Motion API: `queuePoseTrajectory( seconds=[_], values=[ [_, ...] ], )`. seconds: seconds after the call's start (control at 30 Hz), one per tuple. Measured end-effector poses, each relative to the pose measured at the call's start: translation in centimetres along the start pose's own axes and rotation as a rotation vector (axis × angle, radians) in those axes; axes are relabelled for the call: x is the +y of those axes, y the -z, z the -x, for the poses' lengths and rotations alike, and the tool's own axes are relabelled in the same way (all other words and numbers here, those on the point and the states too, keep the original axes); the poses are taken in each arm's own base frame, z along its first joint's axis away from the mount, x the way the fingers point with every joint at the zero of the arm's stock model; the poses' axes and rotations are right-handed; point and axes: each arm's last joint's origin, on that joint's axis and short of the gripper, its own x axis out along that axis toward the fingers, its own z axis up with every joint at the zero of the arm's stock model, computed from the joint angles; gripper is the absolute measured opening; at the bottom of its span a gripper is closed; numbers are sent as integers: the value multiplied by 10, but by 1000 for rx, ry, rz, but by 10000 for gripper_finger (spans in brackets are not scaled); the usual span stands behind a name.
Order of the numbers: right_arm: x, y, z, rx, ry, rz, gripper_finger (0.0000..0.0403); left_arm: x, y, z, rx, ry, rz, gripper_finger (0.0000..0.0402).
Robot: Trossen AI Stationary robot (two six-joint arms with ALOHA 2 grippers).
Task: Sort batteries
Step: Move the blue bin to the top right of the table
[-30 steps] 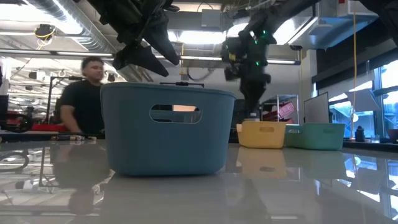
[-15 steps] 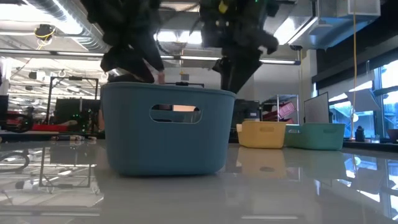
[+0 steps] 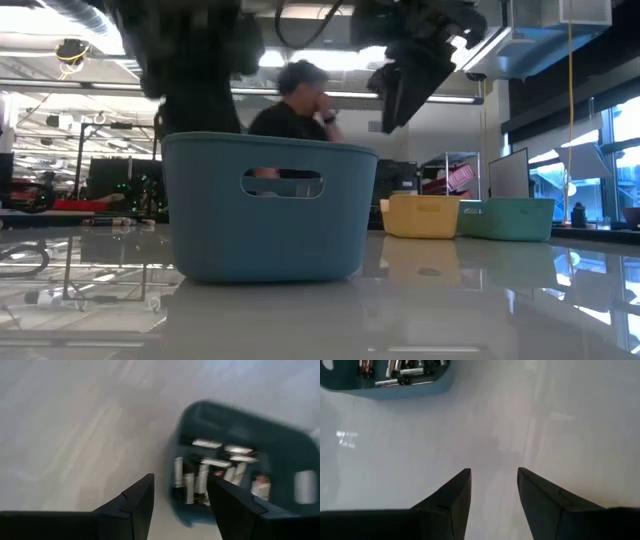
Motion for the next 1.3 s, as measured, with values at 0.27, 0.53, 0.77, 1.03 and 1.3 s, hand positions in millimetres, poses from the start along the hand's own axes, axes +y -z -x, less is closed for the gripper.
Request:
queuePoseTrajectory(
  seconds=[0.27, 0.53, 0.77, 1.03, 1.3],
  values=[
    [9, 48, 44, -122, 156, -122, 163, 11, 2, -26, 57, -73, -18, 172],
    [21, 110, 78, -250, 254, -303, 163, 14, -1, -42, 103, -7, -27, 127],
    [29, 151, 99, -424, 293, -415, 163, 18, -20, -42, 91, 26, -51, 10],
    [32, 168, 102, -498, 281, -435, 163, 56, -58, -44, 53, 17, -55, 2],
    [32, 171, 94, -472, 279, -434, 163, 114, -87, -43, 33, 12, -89, 1]
  ],
)
